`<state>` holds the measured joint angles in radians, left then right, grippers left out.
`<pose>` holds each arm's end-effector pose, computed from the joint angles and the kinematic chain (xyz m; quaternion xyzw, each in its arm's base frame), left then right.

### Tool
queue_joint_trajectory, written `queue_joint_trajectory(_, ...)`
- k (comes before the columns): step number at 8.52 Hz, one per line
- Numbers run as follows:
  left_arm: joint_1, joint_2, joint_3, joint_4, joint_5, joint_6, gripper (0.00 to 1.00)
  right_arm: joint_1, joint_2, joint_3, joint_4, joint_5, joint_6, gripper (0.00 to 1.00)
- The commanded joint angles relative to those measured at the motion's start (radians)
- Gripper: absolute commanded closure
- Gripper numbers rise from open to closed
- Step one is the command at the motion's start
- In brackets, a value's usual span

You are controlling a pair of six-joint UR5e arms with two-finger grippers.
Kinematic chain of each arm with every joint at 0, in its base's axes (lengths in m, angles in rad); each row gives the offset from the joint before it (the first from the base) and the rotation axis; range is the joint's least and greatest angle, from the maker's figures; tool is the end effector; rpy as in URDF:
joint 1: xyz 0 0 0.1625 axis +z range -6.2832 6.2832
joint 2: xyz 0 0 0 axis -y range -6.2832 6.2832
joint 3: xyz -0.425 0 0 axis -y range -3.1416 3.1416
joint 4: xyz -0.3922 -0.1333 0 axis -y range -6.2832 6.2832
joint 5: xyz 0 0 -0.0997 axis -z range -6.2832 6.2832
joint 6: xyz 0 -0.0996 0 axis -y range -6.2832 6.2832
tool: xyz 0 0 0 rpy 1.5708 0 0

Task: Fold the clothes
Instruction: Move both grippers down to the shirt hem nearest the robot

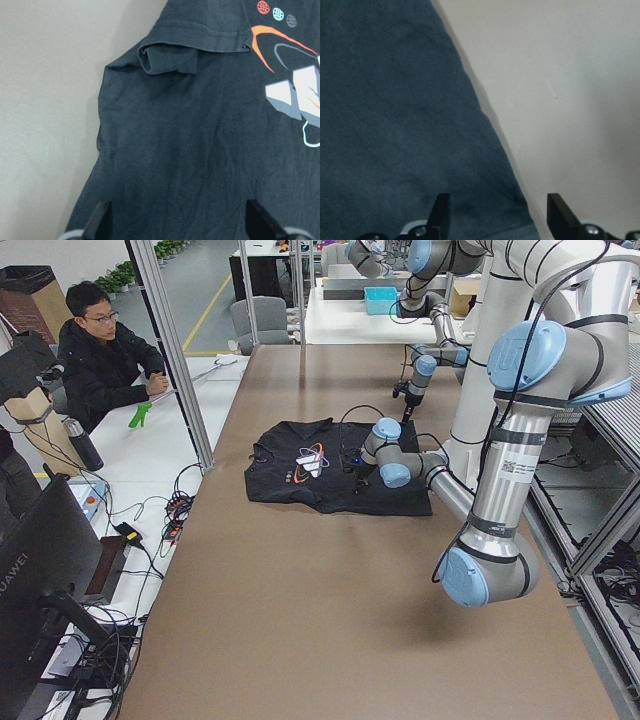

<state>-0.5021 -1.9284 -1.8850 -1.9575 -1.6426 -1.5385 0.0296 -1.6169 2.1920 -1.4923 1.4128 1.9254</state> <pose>0.4575 -0.3951 0.2783 0.1033 0.4948 -0.1832 0.8432 -0.4439 -0.1622 0.3912 0.0220 -0.3279 0.2051 0.9219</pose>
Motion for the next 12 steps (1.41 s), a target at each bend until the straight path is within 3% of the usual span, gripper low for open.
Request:
queue_joint_trajectory(1, 0.002, -0.001, 0.009, 0.0, 0.015, 0.001, 0.06, -0.06, -0.012, 0.002, 0.0, -0.031, 0.034, 0.37)
queue_joint_trajectory(3, 0.01, -0.001, 0.014, -0.001, 0.047, 0.0, 0.06, -0.063, -0.014, 0.002, 0.0, -0.032, 0.034, 0.48)
queue_joint_trajectory(5, 0.016, -0.001, 0.017, -0.001, 0.049, 0.0, 0.06, -0.065, -0.018, 0.003, 0.0, -0.032, 0.034, 0.67)
queue_joint_trajectory(7, 0.016, -0.001, 0.015, -0.001, 0.05, -0.002, 0.06, -0.103, -0.031, 0.011, -0.003, -0.032, 0.035, 1.0)
queue_joint_trajectory(9, 0.022, 0.002, 0.008, -0.001, 0.049, -0.02, 0.06, -0.131, -0.066, 0.078, -0.008, -0.032, 0.034, 1.0)
queue_joint_trajectory(11, 0.056, 0.0, 0.01, -0.001, 0.072, -0.066, 0.06, -0.143, -0.067, 0.074, -0.008, -0.032, 0.035, 1.0)
queue_joint_trajectory(12, 0.059, 0.002, 0.012, -0.001, 0.082, -0.068, 0.06, -0.143, -0.061, 0.071, -0.008, -0.031, 0.035, 0.93)
